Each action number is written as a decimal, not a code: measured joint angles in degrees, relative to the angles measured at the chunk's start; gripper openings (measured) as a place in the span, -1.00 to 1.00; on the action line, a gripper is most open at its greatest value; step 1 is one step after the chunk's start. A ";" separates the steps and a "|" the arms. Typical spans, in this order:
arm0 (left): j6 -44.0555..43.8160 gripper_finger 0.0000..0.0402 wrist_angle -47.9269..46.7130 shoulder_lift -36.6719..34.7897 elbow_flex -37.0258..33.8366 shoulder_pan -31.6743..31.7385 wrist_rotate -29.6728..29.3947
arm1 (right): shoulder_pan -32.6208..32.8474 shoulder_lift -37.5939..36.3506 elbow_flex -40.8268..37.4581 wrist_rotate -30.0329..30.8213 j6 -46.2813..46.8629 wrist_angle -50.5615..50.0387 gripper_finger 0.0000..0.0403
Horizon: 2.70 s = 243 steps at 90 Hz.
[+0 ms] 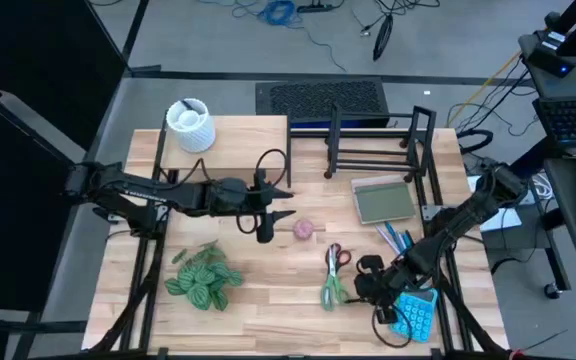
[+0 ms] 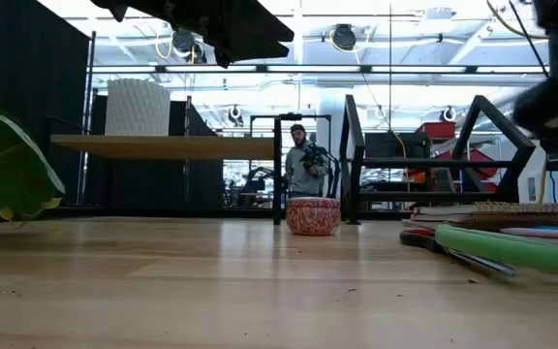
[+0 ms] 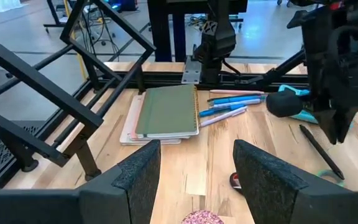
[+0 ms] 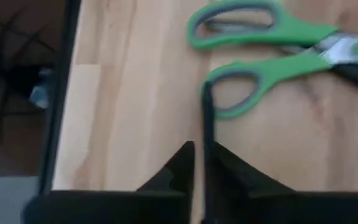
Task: Stock shelves
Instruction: Put the black pen into the white pen holder
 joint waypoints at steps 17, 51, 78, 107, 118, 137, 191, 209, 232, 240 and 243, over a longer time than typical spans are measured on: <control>-0.02 -0.06 -0.06 0.00 0.00 0.00 0.00 | 2.18 0.80 -0.14 9.62 -0.01 0.08 -0.28; -0.01 -0.06 -0.28 0.00 0.00 0.00 0.00 | 2.73 9.03 -0.22 9.74 -0.23 4.31 -0.11; -0.02 -0.06 -0.33 0.00 0.02 0.00 0.00 | 2.66 14.24 0.07 10.73 1.12 4.80 -0.39; -0.02 -0.06 -0.24 0.00 0.02 0.00 0.00 | 2.66 14.51 0.02 9.18 3.50 5.46 -0.92; -0.02 -0.06 -0.23 0.00 0.02 0.00 0.00 | 2.63 13.66 -0.14 9.13 3.70 5.35 -0.90; -0.02 -0.06 -0.21 0.00 0.02 0.00 0.00 | 2.51 7.87 -0.74 9.31 1.60 2.68 -0.92; -0.03 -0.06 0.07 0.00 0.02 0.00 0.00 | -6.65 -12.27 -0.44 17.44 -13.03 0.46 -0.92; -0.07 -0.06 0.50 0.32 0.02 0.00 -0.02 | -12.57 -14.17 -0.35 17.57 -20.96 5.98 -0.92; -0.11 -0.06 10.65 4.19 0.07 0.00 3.38 | -20.75 -14.97 -0.31 14.79 -35.51 19.52 -0.92; -0.13 -0.06 13.85 6.33 0.07 -0.13 4.20 | -23.47 -14.97 -0.31 11.30 -38.55 24.21 -0.92; -0.09 -0.06 15.01 7.01 0.07 -0.15 4.48 | -24.30 -14.98 -0.31 10.78 -39.36 25.80 -0.92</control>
